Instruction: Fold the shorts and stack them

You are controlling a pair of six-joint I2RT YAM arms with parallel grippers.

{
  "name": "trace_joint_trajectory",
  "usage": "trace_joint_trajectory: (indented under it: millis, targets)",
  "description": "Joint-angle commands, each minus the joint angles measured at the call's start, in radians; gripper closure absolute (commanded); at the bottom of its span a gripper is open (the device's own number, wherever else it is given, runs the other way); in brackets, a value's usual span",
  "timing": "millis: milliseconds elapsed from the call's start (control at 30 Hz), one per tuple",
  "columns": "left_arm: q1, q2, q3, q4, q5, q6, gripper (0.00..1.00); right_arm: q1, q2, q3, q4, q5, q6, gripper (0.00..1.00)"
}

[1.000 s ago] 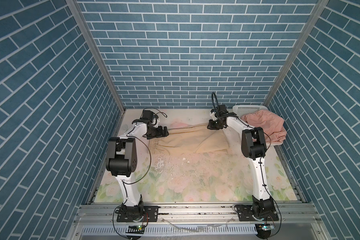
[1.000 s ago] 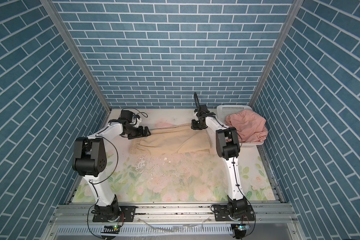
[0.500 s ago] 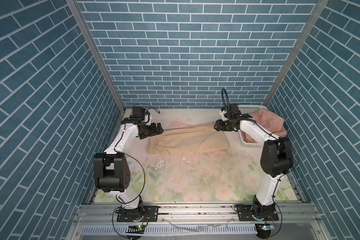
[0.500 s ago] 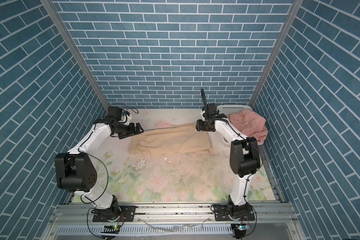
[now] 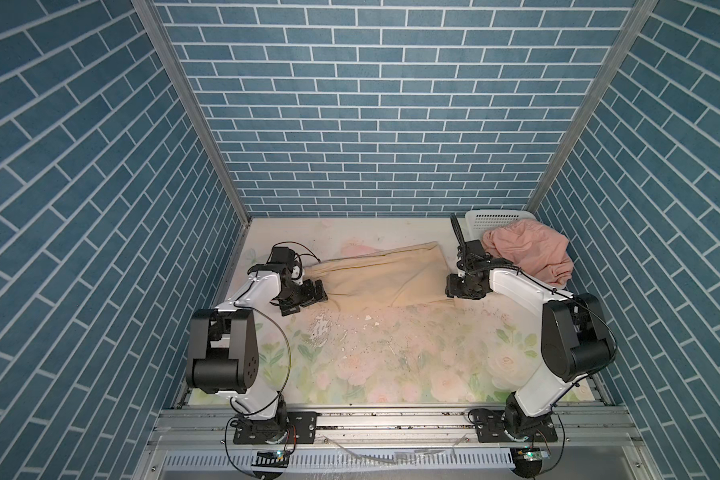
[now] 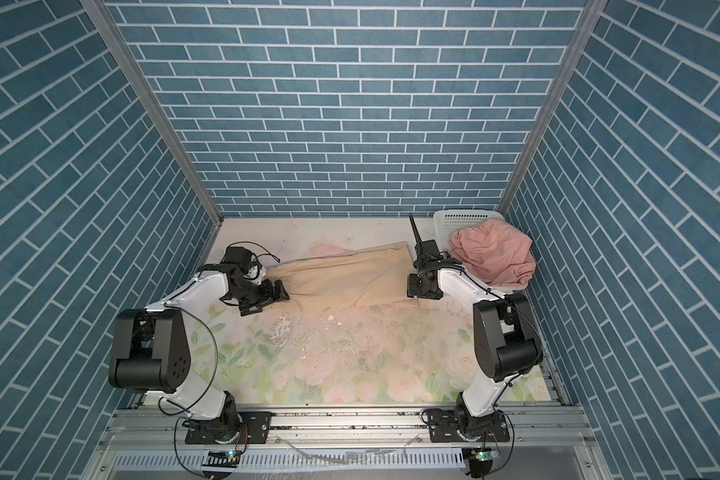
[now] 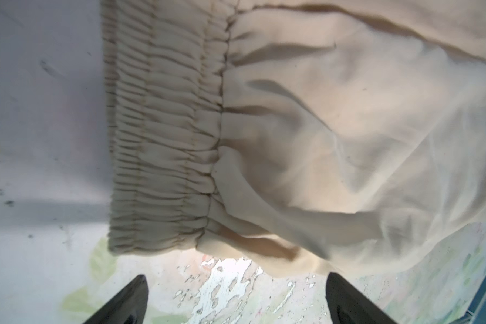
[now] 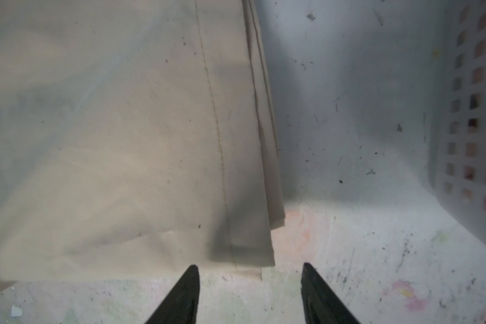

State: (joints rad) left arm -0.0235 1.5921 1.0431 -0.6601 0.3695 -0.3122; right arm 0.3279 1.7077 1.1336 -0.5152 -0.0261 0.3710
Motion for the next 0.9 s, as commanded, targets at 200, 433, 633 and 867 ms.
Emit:
trace_joint_trajectory:
  millis: [200,433,633,867]
  targets:
    - [0.011,0.033,0.038,-0.039,-0.194,0.075,0.0,-0.001,0.124,0.056,-0.002,0.112,0.007,0.41]
    - [0.012,0.094,0.082,-0.11,-0.318,0.087,0.01,-0.002,0.138,0.084,-0.092,0.245,-0.058,0.41]
    - [0.012,0.089,0.101,-0.187,-0.468,0.086,0.0,-0.001,0.128,0.094,-0.132,0.283,-0.112,0.41]
    - [0.011,0.052,0.159,-0.209,-0.37,0.12,0.0,0.0,0.035,0.086,-0.115,0.203,-0.1,0.41]
